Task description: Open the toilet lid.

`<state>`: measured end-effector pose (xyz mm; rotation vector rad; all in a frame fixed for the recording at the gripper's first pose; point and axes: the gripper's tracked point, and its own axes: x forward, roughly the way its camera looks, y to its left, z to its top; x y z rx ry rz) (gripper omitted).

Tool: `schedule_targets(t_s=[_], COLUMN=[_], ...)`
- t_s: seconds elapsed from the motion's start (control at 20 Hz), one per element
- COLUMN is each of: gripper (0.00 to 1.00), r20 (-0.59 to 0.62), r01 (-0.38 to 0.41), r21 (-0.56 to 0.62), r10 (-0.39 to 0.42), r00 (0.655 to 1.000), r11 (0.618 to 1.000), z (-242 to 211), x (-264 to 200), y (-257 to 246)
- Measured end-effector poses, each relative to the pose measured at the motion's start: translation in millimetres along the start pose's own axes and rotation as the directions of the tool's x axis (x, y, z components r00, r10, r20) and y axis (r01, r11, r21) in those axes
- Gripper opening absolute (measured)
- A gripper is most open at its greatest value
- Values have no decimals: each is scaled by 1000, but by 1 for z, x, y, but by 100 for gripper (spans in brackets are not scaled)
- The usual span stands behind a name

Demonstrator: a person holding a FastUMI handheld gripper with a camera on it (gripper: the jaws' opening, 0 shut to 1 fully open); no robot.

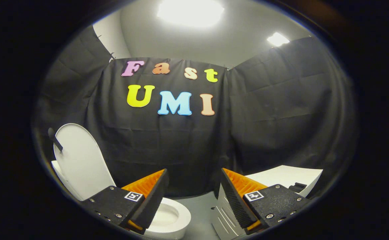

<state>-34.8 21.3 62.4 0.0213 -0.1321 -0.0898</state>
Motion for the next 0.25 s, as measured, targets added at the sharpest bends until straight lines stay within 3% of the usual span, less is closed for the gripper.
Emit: schedule_targets(t_s=[0.25], gripper=[95], r20=[-66], r01=[19], r21=[23], r10=[-18], r00=[998], r11=[1000], z=[-24], x=[-3], y=[-4])
